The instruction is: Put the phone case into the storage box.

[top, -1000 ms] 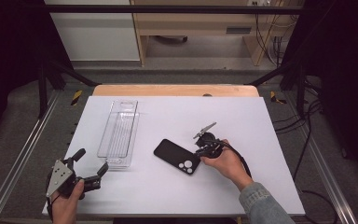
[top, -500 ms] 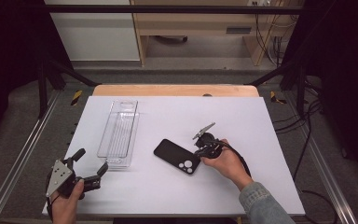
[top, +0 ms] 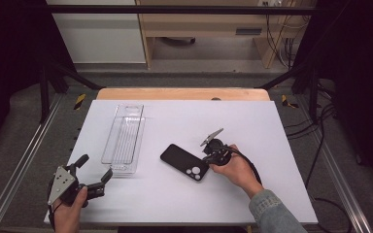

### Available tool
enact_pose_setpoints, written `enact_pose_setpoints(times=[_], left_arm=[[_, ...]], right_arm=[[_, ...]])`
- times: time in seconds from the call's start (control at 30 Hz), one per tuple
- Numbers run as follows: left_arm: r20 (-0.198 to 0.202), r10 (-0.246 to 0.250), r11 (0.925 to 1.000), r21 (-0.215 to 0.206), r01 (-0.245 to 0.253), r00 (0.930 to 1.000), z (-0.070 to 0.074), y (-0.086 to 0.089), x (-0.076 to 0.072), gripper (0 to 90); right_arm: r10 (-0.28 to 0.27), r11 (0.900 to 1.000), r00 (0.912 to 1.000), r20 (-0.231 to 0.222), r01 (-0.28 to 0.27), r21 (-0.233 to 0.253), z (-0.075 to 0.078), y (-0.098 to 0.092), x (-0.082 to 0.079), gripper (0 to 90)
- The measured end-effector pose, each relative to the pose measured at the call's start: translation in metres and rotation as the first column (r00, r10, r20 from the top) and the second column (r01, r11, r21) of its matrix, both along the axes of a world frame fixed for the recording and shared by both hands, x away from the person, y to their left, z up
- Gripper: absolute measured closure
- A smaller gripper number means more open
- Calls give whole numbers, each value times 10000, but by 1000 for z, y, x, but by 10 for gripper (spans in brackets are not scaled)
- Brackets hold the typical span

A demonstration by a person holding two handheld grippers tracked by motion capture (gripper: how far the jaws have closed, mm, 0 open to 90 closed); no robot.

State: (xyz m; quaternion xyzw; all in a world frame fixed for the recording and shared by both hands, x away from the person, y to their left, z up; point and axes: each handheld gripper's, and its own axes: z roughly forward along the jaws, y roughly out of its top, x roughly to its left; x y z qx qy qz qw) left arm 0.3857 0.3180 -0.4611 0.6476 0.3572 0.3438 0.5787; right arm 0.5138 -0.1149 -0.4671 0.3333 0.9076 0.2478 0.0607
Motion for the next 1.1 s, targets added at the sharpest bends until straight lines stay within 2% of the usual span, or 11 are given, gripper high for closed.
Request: enact_pose_setpoints(times=[1.1], left_arm=[[-26, -35, 10000, 61, 35, 10000, 0, -1, 1, 10]], right_arm=[[87, 9999, 9999, 127, -85, -128, 0, 2, -2, 867]])
